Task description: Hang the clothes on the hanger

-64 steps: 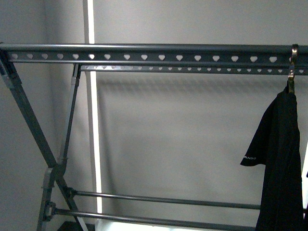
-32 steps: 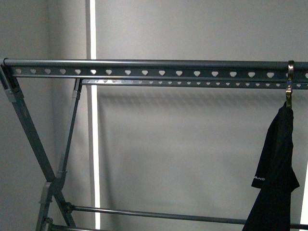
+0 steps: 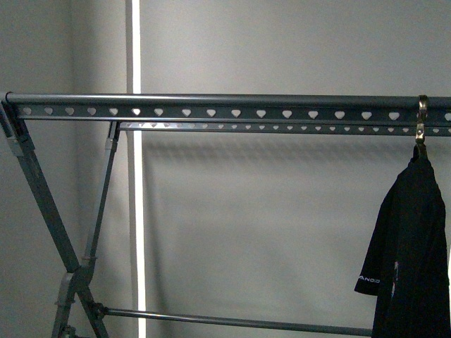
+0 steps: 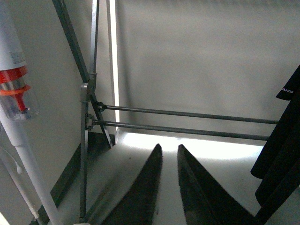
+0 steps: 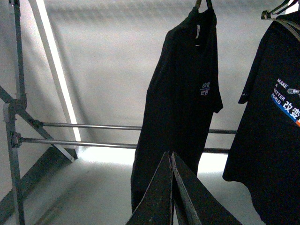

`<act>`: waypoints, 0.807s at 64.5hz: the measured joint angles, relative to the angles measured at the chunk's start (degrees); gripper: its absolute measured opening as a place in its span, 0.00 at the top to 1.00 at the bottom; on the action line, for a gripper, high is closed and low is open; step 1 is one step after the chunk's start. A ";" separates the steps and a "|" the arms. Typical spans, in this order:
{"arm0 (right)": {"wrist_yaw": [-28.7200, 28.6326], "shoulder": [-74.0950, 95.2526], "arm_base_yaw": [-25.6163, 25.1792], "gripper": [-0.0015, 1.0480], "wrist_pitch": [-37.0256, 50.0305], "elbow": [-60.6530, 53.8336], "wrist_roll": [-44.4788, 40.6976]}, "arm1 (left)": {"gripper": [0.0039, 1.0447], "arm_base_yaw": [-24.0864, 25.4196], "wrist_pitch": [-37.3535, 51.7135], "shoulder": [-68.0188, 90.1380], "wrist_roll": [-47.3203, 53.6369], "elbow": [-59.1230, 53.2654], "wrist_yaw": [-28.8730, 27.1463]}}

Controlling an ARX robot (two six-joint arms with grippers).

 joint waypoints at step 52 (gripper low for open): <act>0.00 -5.20 0.00 0.98 1.16 -6.16 0.00 | 0.06 0.00 -0.07 0.00 0.02 0.00 0.00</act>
